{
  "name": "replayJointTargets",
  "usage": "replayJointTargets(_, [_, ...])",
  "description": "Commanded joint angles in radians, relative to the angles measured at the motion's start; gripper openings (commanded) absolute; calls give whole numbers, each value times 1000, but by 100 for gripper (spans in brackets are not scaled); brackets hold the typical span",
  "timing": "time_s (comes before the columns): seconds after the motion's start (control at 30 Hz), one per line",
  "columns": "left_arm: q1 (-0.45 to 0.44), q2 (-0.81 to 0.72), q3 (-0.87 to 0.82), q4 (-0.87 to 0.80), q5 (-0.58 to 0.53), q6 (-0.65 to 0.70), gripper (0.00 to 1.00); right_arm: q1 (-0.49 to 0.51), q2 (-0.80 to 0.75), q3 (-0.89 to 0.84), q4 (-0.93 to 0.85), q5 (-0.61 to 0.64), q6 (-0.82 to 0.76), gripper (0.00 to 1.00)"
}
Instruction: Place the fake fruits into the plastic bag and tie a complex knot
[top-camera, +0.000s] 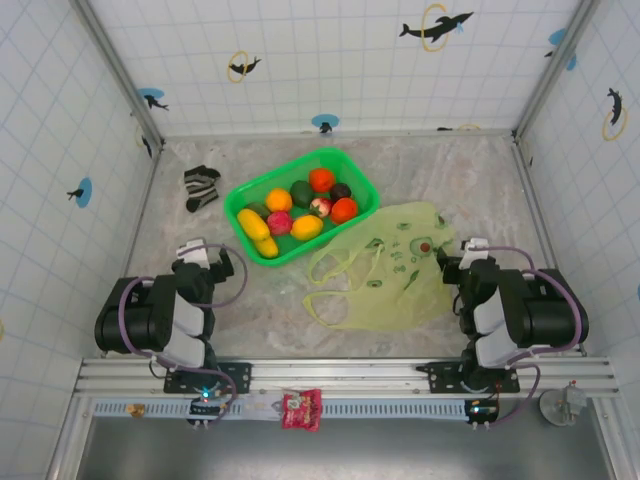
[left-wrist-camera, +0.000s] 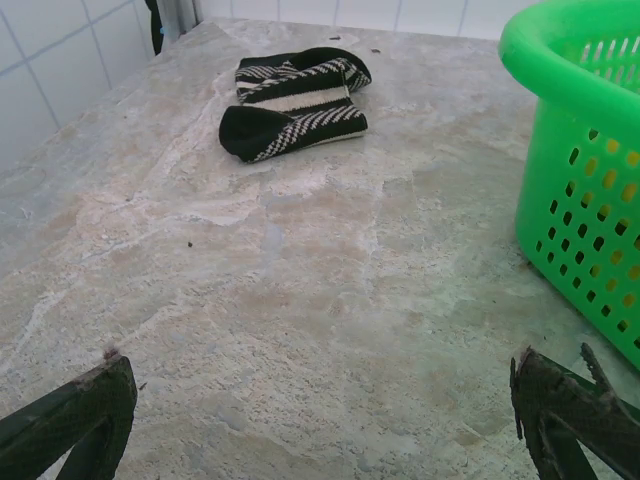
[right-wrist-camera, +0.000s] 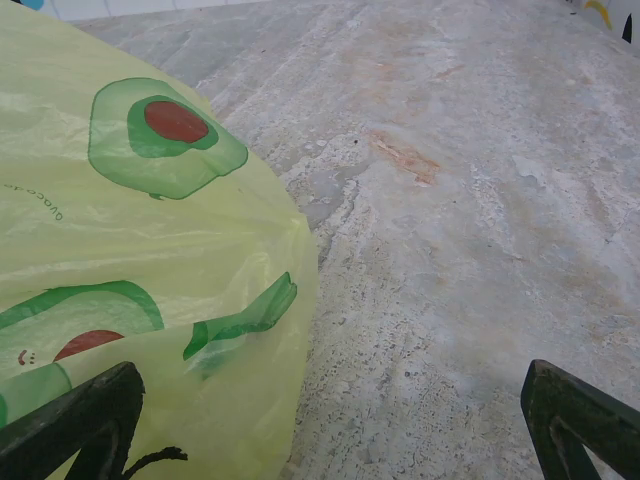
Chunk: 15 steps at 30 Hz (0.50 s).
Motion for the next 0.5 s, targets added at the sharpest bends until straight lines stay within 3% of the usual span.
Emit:
replayJointTargets(0.0, [-5,-7,-1,5,-15,-8,98,-2,-4,7,11,2,-7,100])
replayJointTargets(0.47, [-16,-7,-5,13,-37,-4,98,-2,-4,7,12,2,-6,100])
